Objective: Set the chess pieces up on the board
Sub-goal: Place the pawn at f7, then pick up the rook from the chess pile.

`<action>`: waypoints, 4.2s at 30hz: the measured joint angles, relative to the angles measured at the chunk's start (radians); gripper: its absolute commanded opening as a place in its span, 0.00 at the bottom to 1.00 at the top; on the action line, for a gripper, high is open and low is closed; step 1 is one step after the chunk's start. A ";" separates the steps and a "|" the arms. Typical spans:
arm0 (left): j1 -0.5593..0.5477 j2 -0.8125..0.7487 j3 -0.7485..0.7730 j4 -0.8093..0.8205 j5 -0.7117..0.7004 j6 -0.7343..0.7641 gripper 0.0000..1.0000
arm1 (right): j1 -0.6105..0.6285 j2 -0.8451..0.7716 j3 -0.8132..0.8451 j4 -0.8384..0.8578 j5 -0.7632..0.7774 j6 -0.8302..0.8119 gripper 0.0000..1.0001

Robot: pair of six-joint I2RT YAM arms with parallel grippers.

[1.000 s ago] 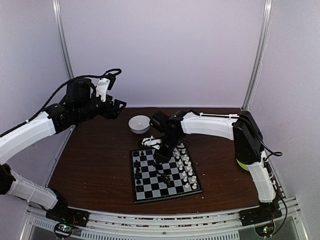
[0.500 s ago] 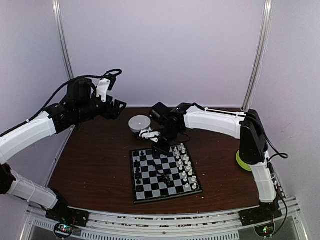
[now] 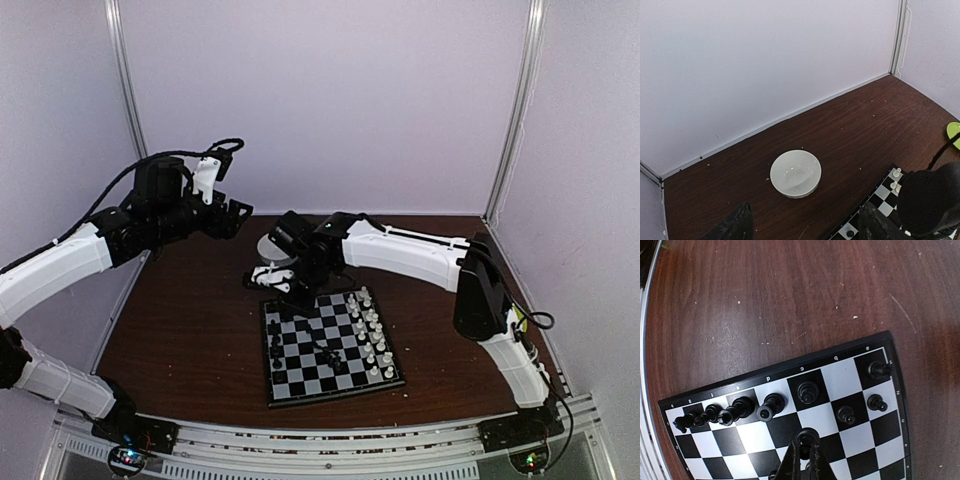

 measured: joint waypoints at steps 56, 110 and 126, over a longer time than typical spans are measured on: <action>-0.045 0.130 0.059 -0.093 0.007 0.042 0.66 | -0.131 -0.736 -0.778 0.197 -0.101 0.003 0.34; -0.417 0.735 0.345 -0.497 0.201 0.573 0.30 | -0.462 -1.045 -1.194 0.370 -0.460 -0.052 0.33; -0.417 0.786 0.357 -0.504 0.161 0.604 0.21 | -0.462 -1.030 -1.194 0.362 -0.469 -0.053 0.33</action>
